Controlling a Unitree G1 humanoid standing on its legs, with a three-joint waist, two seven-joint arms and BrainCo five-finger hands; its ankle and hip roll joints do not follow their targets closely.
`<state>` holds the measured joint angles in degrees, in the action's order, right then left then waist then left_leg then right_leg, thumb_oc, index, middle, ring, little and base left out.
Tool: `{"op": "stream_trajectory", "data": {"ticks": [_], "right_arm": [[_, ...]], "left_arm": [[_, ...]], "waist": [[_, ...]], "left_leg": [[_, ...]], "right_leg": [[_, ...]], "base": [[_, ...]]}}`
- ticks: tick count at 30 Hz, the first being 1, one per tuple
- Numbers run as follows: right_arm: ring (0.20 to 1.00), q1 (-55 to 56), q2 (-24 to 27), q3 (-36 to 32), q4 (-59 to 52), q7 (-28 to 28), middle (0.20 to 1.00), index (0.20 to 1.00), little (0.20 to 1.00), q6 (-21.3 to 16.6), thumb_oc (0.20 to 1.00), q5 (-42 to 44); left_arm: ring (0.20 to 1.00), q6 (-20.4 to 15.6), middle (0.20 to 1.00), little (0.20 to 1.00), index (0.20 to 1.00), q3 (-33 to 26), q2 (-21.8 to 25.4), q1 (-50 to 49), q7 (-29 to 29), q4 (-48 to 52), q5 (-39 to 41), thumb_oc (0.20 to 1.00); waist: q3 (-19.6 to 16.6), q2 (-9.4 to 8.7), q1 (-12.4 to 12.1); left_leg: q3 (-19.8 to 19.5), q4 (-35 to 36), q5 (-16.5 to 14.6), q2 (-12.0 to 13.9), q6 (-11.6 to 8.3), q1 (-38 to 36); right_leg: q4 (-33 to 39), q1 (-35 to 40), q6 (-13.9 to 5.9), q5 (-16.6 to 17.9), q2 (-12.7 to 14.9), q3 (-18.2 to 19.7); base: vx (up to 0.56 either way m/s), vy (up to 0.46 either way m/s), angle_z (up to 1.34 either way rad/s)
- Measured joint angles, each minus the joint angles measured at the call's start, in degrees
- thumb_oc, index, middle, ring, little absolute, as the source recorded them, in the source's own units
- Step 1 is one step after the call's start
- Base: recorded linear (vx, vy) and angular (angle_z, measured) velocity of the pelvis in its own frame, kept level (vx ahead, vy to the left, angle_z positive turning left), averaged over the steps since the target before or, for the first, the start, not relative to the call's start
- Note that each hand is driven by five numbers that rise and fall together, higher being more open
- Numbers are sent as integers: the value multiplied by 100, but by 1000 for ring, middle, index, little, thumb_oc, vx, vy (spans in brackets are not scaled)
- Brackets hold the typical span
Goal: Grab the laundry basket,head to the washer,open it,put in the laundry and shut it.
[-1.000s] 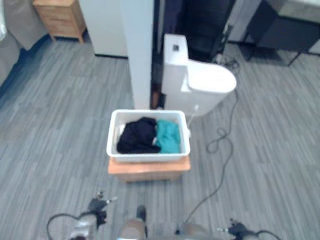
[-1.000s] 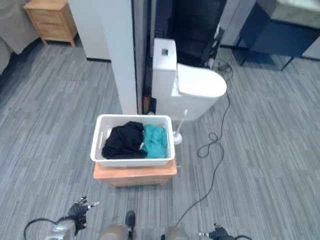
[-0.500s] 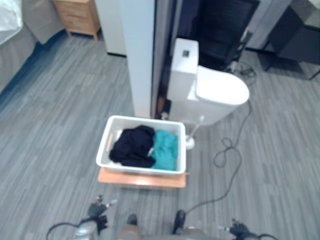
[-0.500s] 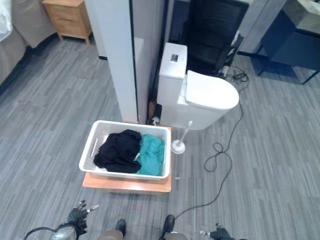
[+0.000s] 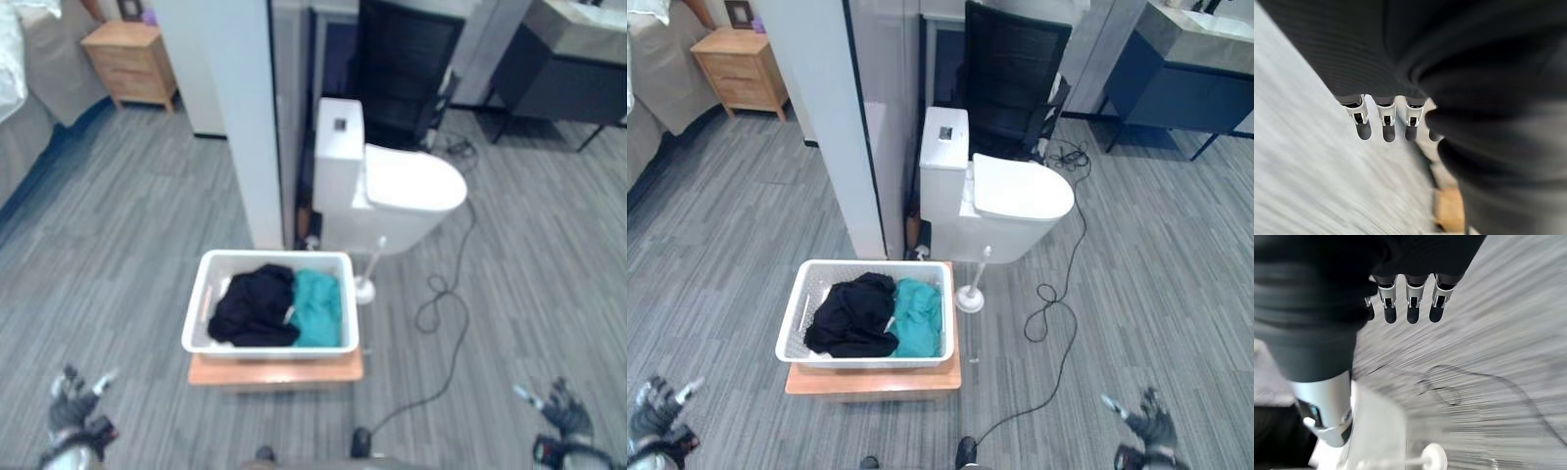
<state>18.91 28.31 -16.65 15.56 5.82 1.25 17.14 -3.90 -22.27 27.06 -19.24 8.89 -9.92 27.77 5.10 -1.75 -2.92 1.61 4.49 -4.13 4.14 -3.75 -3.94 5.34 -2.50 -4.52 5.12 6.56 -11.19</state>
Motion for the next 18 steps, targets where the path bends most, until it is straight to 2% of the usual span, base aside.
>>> {"op": "stream_trajectory", "data": {"ticks": [2,4,6,7,10,12,13,14,16,18], "right_arm": [[1000,-303,192,91,-146,21,1000,1000,1000,77,1000,-132],[1000,-702,599,520,-184,20,1000,1000,1000,150,1000,-144],[1000,-1467,689,912,-201,49,1000,1000,1000,220,1000,-146],[1000,-2082,895,1531,-122,-6,1000,1000,1000,242,1000,-148],[1000,-2833,728,1696,-84,-26,1000,1000,1000,294,1000,-146],[1000,-3099,757,1844,-28,3,1000,1000,1000,394,1000,-148],[1000,-3415,707,1973,296,111,1000,1000,1000,444,1000,-147],[1000,-3606,606,2004,481,138,1000,1000,1000,508,1000,-143],[1000,-3802,486,2023,496,154,1000,1000,1000,556,1000,-148],[1000,-3785,324,2023,493,199,1000,1000,1000,596,1000,-177]], "left_arm": [[1000,54,1000,1000,1000,108,421,339,11,3,24,1000],[1000,161,1000,1000,1000,638,1225,745,-33,16,56,1000],[1000,231,1000,1000,1000,1060,1580,1564,-31,223,57,1000],[1000,286,1000,1000,1000,1815,2207,2218,-167,491,48,1000],[1000,393,1000,1000,1000,2112,2293,3058,-297,558,47,1000],[1000,535,1000,1000,1000,2415,2484,3339,-293,409,38,1000],[1000,690,1000,1000,1000,2771,2506,3913,-276,85,-186,1000],[1000,734,1000,1000,1000,2877,2502,4242,-265,-60,-283,1000],[1000,808,1000,1000,1000,2879,2420,4527,-249,-88,-520,1000],[1000,852,1000,1000,1000,2878,2203,4571,-210,-151,-770,1000]], "waist": [[39,55,-9],[140,59,-20],[403,76,-57],[676,-1,-60],[1244,-65,-60],[1359,-115,-75],[1454,-158,-94],[1591,-179,-94],[1870,-231,-81],[1935,-248,-74]], "left_leg": [[-17,-87,3,-18,0,161],[-67,-367,3,-54,-1,566],[-139,-834,-5,-93,-29,1109],[-321,-1039,-90,-150,14,1504],[-386,-1209,60,-178,-76,1793],[-417,-1472,36,-195,-91,2125],[-462,-1716,27,-196,-96,2460],[-506,-1821,21,-193,-103,2579],[-515,-1904,21,-191,-105,2685],[-517,-1993,13,-181,-98,2762]], "right_leg": [[-6,-77,11,37,16,-1],[-37,-364,68,198,33,-7],[-39,-587,184,386,68,-33],[-41,-800,170,427,121,-61],[-40,-1002,196,582,135,-101],[-42,-1207,201,635,125,-103],[-77,-1427,206,652,116,-118],[-100,-1497,209,662,111,-129],[-100,-1553,235,729,108,-121],[-98,-1593,238,755,108,-119]], "base": [[-171,-3,4],[-211,-23,12],[-272,-31,26],[-199,-10,36],[-167,-5,24],[-168,0,6],[-99,6,11],[-66,0,11],[-62,-11,4],[-61,-5,-1]]}}
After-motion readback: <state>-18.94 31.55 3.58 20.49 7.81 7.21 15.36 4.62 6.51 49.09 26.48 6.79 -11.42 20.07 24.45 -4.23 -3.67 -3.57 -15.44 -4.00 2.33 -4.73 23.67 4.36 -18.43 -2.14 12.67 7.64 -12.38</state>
